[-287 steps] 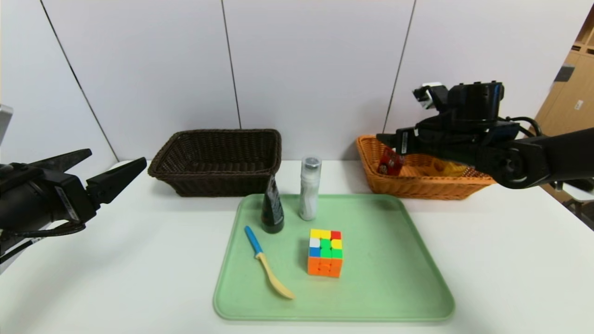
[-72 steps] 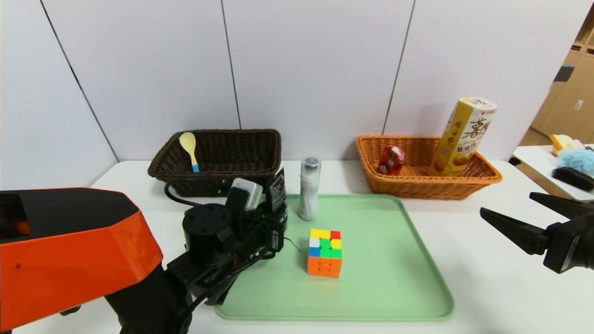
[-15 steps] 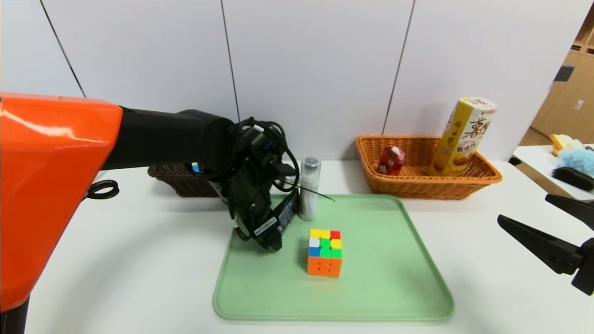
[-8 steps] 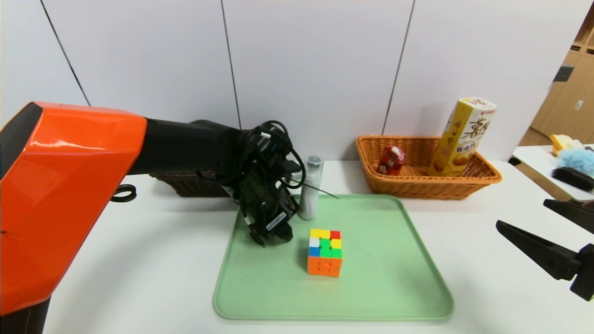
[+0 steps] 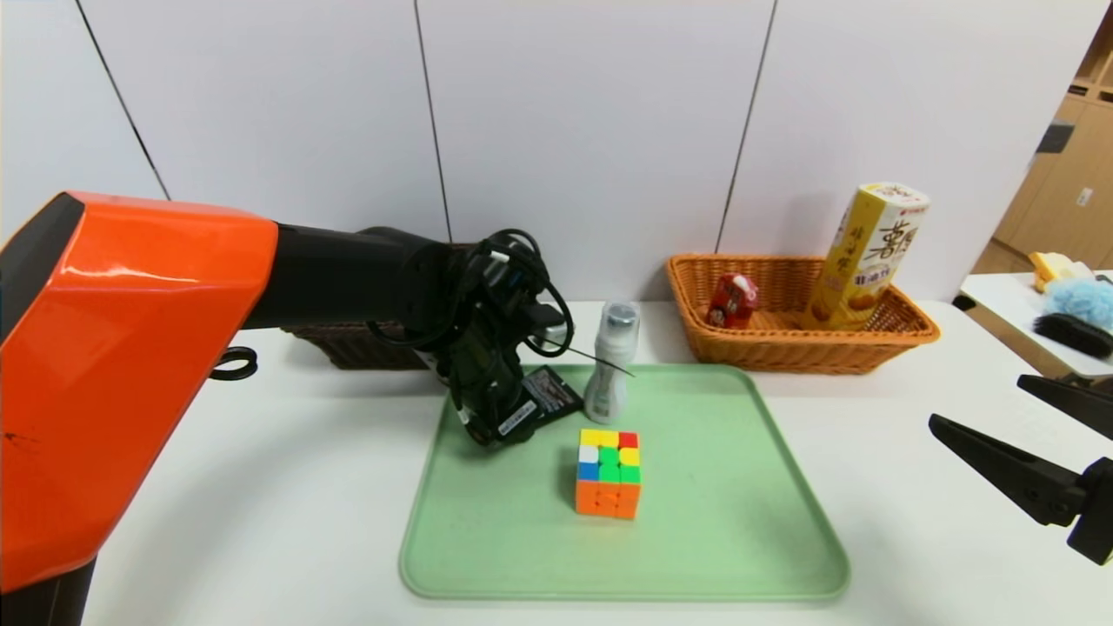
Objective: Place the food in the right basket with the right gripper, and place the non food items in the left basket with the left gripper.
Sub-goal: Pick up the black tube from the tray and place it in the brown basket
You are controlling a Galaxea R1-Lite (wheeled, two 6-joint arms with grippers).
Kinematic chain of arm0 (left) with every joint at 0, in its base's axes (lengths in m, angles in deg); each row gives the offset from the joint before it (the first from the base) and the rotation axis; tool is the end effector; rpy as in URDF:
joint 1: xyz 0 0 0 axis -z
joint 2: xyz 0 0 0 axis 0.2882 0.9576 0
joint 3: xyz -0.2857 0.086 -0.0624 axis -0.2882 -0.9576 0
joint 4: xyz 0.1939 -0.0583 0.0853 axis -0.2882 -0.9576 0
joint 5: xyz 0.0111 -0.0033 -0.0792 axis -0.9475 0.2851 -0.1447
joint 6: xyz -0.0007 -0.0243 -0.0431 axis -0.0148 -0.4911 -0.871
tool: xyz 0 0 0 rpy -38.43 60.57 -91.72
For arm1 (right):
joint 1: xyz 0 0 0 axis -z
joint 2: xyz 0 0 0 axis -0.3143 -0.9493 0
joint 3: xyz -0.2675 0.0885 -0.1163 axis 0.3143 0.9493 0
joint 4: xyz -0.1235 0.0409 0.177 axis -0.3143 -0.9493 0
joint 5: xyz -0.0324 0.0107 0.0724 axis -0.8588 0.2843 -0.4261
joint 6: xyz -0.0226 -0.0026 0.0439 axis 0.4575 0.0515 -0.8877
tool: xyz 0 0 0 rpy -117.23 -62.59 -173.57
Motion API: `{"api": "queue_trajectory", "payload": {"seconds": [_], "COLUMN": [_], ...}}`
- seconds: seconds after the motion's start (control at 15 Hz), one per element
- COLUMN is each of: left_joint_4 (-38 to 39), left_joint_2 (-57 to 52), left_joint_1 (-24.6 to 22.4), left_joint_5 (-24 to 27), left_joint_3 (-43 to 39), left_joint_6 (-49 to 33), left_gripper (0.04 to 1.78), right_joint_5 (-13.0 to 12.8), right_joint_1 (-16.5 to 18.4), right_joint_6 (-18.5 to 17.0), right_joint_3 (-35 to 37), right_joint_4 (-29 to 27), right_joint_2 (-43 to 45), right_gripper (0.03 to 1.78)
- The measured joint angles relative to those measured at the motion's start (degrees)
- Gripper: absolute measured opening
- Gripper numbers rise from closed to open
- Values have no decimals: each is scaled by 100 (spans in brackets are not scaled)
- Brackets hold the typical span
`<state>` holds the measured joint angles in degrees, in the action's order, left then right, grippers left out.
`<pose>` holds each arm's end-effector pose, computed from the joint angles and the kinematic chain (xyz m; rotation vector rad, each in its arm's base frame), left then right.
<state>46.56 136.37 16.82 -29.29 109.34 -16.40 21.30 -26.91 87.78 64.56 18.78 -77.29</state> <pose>0.3776 -0.2494 0.1205 0.6036 0.9676 -0.6782 0.1606 0.0330 0.1728 -0.0456 0.1296 0.3305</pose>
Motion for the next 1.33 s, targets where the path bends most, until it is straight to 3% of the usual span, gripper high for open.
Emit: {"api": "queue_trajectory", "payload": {"seconds": [0.53, 1.07, 1.2, 1.33], "left_joint_4": [-78, 27, 347, 1161], "left_joint_2": [-227, -1398, -1773, -2029], "left_joint_1": [-87, -332, -358, -397], "left_joint_5": [-2, 297, 435, 466], "left_joint_3": [-124, -293, -336, -389], "left_joint_6": [-32, -46, -212, -641], "left_gripper": [82, 81, 79, 78], "right_joint_5": [41, 127, 127, 124], "right_joint_1": [0, 9, 9, 9], "right_joint_6": [-6, -6, -6, -1], "right_joint_3": [22, 151, 199, 215], "right_joint_4": [-2, 0, -4, 0], "right_joint_2": [-39, -117, -124, -130], "right_gripper": [170, 170, 170, 170]}}
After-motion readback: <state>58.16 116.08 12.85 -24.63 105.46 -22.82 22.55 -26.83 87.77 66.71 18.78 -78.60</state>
